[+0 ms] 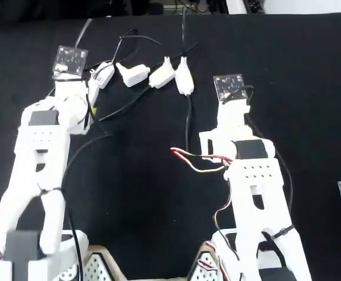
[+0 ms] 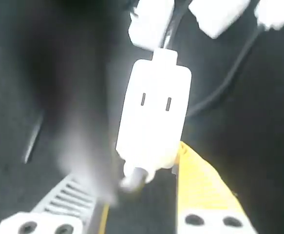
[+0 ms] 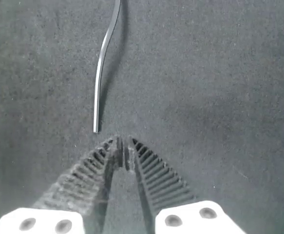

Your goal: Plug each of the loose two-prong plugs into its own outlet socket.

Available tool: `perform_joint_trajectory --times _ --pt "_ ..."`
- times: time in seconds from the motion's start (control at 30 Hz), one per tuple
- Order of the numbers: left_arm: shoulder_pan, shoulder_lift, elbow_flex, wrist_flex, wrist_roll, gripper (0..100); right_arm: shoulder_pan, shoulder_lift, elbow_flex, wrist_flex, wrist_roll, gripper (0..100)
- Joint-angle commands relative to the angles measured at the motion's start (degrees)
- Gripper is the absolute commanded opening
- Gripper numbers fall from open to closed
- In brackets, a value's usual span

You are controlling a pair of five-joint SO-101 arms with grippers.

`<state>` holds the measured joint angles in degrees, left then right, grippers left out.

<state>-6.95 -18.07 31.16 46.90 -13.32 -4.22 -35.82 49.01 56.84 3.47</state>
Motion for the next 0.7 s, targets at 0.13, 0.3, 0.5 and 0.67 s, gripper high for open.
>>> perform_joint_trajectory --times 0.13,0.3,0.5,0.67 --pt "1.45 20.66 -12.00 -5.98 0.79 17 0.53 -1.36 -0.31 -0.79 -0.53 1.3" --pt "1.80 27.16 -16.04 -5.89 5.54 29 0.53 -1.36 -0.31 -0.79 -0.44 1.3" --pt "1.98 22.68 -18.77 3.87 3.52 31 0.44 -1.27 -0.31 -0.79 -0.35 1.3" --pt "1.71 15.21 -20.26 11.60 3.43 30 0.44 -1.27 -0.31 -0.79 -0.26 1.3"
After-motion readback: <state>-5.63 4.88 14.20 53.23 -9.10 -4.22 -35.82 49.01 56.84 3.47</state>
